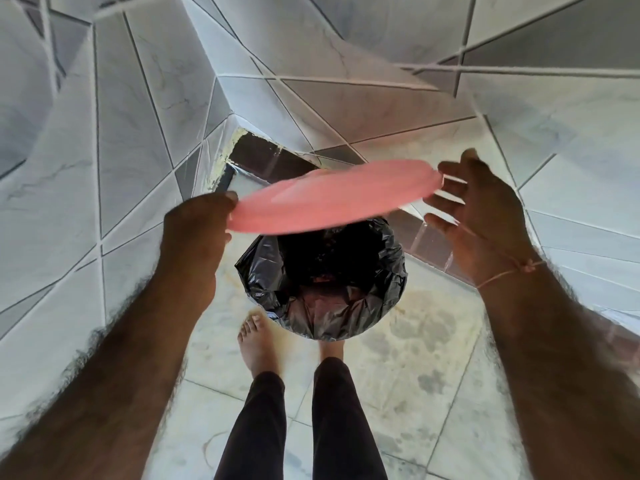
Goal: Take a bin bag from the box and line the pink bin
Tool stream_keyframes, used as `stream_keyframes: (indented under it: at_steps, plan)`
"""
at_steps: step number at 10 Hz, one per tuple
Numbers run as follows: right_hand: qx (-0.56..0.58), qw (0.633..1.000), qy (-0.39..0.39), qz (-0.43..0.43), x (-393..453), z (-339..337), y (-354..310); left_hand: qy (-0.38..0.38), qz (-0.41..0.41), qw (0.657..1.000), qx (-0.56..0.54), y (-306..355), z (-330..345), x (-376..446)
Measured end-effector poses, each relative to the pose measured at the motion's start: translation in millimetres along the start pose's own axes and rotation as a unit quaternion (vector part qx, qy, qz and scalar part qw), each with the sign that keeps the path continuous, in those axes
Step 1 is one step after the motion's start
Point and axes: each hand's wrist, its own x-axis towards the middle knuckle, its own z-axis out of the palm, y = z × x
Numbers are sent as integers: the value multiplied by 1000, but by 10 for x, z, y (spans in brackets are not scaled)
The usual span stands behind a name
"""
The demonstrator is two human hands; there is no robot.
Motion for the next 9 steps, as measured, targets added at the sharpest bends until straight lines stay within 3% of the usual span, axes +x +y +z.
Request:
stream_keyframes:
  at_steps: [1, 2, 3, 4, 5, 6, 7, 8, 9]
  plan:
    - [-89, 996, 22, 15, 16, -170, 269, 12, -27, 999, 15, -290, -48, -148]
    - [-157, 983, 11, 96, 9, -314, 689, -31, -61, 994, 87, -834, -25, -241]
    - [-300, 952, 23, 45, -33, -323, 1282, -39, -53, 987, 145, -1341, 94, -297]
    - [-369, 929, 6, 15, -123, -121, 1669, -48, 106, 929, 351, -1683, 226, -279]
    - [-550, 816, -18, -178, -257, 107, 1893, -115, 261, 799, 530, -1781, 343, -242]
    - [-620, 746, -102, -221, -319, 241, 2039, -171, 286, 718, 611, -1744, 420, -214]
    - [-650, 727, -135, -177, -335, 227, 2053, -198, 276, 685, 644, -1703, 409, -198]
    - [-672, 705, -154, -164, -327, 204, 1892, -212, 267, 683, 646, -1504, 362, -219]
    - [-665, 710, -140, -185, -423, 230, 1575, -193, 277, 698, 631, -1170, 335, -318]
